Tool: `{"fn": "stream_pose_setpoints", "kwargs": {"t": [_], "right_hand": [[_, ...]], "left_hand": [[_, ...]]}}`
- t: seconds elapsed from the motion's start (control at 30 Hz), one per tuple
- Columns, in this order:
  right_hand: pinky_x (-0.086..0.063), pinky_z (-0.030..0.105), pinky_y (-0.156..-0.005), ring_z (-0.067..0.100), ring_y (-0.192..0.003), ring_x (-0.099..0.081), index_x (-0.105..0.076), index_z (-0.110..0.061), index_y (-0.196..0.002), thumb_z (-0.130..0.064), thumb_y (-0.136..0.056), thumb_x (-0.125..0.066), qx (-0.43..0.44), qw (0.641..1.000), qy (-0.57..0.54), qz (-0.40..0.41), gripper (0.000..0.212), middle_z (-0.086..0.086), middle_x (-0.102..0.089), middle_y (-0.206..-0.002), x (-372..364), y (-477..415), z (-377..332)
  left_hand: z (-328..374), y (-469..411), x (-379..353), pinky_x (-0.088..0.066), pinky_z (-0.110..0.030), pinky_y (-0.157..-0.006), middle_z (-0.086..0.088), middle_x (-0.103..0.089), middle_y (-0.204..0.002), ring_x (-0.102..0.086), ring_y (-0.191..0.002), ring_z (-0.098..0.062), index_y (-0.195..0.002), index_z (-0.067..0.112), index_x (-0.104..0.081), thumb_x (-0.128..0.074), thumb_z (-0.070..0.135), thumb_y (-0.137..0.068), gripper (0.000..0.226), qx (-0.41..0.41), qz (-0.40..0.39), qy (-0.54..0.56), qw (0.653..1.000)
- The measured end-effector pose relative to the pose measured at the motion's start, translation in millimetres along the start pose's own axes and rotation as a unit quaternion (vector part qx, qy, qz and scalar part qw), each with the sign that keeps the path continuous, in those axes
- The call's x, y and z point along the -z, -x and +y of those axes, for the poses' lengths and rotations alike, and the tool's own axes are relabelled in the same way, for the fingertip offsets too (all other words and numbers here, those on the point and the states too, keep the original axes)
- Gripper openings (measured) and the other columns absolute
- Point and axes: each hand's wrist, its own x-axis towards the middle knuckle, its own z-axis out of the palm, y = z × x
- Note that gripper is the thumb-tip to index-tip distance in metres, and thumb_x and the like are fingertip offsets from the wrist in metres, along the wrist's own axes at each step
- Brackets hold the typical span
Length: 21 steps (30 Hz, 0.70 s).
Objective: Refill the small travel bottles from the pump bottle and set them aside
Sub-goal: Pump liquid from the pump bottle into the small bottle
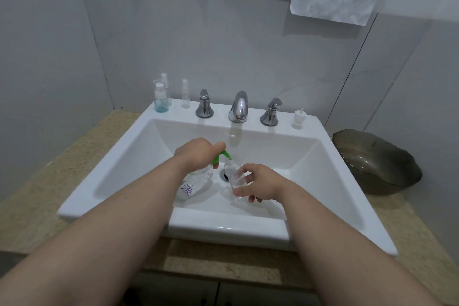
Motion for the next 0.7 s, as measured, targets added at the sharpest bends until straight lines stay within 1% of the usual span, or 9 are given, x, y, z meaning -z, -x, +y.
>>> {"fn": "stream_pose_setpoints", "kwargs": {"t": [0.07, 0.17, 0.23, 0.3, 0.4, 0.5, 0.7], "right_hand": [[-0.047, 0.023, -0.052, 0.013, -0.057, -0.064, -0.059, -0.02, -0.123, -0.026, -0.085, -0.085, -0.001, 1.0, 0.004, 0.0, 0.046, -0.003, -0.069, -0.111, -0.2, -0.2, 0.0], [-0.047, 0.023, -0.051, 0.013, -0.057, -0.065, -0.059, -0.021, -0.124, -0.027, -0.085, -0.085, -0.003, 1.0, 0.007, 0.0, 0.047, -0.001, -0.068, -0.115, -0.1, -0.5, 0.5], [-0.047, 0.024, -0.052, 0.013, -0.058, -0.065, -0.059, -0.021, -0.122, -0.027, -0.084, -0.085, -0.002, 1.0, 0.005, 0.0, 0.046, 0.0, -0.068, -0.115, -0.1, -0.7, 0.8], [-0.047, 0.024, -0.052, 0.013, -0.058, -0.065, -0.059, -0.021, -0.12, -0.026, -0.085, -0.085, -0.002, 1.0, 0.001, 0.0, 0.044, -0.002, -0.068, -0.113, 0.0, -0.5, 0.1], [-0.047, 0.024, -0.053, 0.013, -0.058, -0.065, -0.059, -0.021, -0.121, -0.026, -0.085, -0.085, -0.003, 1.0, -0.003, 0.0, 0.044, -0.003, -0.069, -0.111, -0.2, -0.4, -0.3], [-0.047, 0.023, -0.052, 0.013, -0.058, -0.065, -0.058, -0.021, -0.121, -0.027, -0.085, -0.084, -0.002, 1.0, -0.005, 0.001, 0.044, -0.002, -0.069, -0.113, -0.1, -0.4, 0.1], [-0.047, 0.023, -0.052, 0.012, -0.058, -0.065, -0.058, -0.02, -0.123, -0.027, -0.086, -0.084, 0.002, 1.0, -0.001, 0.003, 0.046, -0.002, -0.069, -0.114, 0.0, 1.1, -0.4]], "left_hand": [[-0.2, -0.6, 0.1, -0.046, -0.035, -0.078, -0.004, -0.076, -0.093, -0.064, -0.085, -0.025, -0.067, 0.019, -0.078, -0.035, 0.057, -0.086, 0.06, -0.001, -0.002, -0.007, 1.0], [0.1, 1.2, -0.1, -0.047, -0.036, -0.082, -0.004, -0.074, -0.093, -0.063, -0.086, -0.024, -0.068, 0.019, -0.078, -0.035, 0.061, -0.091, 0.064, -0.001, -0.002, -0.015, 1.0], [-0.9, 2.7, -0.4, -0.047, -0.037, -0.087, -0.001, -0.073, -0.09, -0.064, -0.085, -0.021, -0.068, 0.019, -0.077, -0.034, 0.071, -0.093, 0.071, 0.0, 0.005, -0.016, 1.0], [-2.7, 3.1, -0.3, -0.048, -0.038, -0.089, 0.002, -0.073, -0.087, -0.065, -0.084, -0.02, -0.067, 0.019, -0.077, -0.031, 0.082, -0.089, 0.08, -0.001, 0.009, -0.003, 1.0], [-4.2, 3.5, 0.5, -0.048, -0.039, -0.089, 0.001, -0.072, -0.085, -0.065, -0.083, -0.02, -0.064, 0.02, -0.076, -0.028, 0.087, -0.085, 0.085, -0.003, 0.011, 0.007, 1.0], [-3.2, 4.8, 0.7, -0.048, -0.039, -0.089, 0.001, -0.072, -0.085, -0.065, -0.082, -0.02, -0.065, 0.02, -0.076, -0.031, 0.086, -0.085, 0.083, -0.002, 0.013, 0.01, 1.0], [3.3, 5.7, 1.8, -0.048, -0.038, -0.089, -0.001, -0.072, -0.088, -0.063, -0.083, -0.02, -0.068, 0.018, -0.077, -0.034, 0.073, -0.093, 0.074, 0.005, 0.01, -0.009, 1.0]]}}
